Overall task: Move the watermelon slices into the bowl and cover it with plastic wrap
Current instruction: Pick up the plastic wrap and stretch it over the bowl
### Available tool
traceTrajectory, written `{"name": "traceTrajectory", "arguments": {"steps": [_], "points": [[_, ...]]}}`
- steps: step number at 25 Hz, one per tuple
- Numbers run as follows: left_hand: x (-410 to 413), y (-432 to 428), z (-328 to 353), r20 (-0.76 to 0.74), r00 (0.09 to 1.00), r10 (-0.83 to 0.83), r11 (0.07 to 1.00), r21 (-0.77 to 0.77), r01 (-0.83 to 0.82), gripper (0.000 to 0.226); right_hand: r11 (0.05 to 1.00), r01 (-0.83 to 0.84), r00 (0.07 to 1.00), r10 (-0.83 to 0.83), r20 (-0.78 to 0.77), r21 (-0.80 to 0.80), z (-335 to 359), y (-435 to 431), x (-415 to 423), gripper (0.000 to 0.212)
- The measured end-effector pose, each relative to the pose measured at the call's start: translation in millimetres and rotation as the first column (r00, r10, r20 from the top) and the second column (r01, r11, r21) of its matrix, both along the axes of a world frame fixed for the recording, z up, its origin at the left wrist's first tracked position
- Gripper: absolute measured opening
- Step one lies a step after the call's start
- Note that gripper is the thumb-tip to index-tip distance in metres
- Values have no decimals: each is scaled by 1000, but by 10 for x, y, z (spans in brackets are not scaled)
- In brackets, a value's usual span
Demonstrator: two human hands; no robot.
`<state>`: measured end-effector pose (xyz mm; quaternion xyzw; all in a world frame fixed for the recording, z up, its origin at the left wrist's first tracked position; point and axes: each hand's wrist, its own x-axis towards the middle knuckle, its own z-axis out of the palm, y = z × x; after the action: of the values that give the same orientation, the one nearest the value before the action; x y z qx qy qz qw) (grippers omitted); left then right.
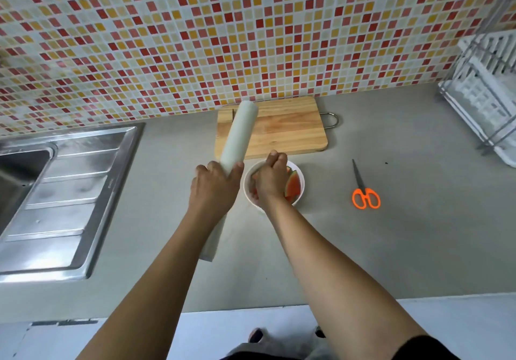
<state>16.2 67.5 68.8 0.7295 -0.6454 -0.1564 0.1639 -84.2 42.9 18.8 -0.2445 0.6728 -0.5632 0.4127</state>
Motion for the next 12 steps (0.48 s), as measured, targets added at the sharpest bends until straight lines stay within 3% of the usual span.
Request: {"name": "traceTrajectory", "arguments": {"steps": [4,12], "points": [[-194,57,-181,-73,997,31,998,54,-27,58,997,65,969,-51,-240,52,-197,94,-407,28],[-585,67,-383,-333,942,40,976,213,34,58,984,89,958,-41,-282,157,-515,197,-949,22]]}}
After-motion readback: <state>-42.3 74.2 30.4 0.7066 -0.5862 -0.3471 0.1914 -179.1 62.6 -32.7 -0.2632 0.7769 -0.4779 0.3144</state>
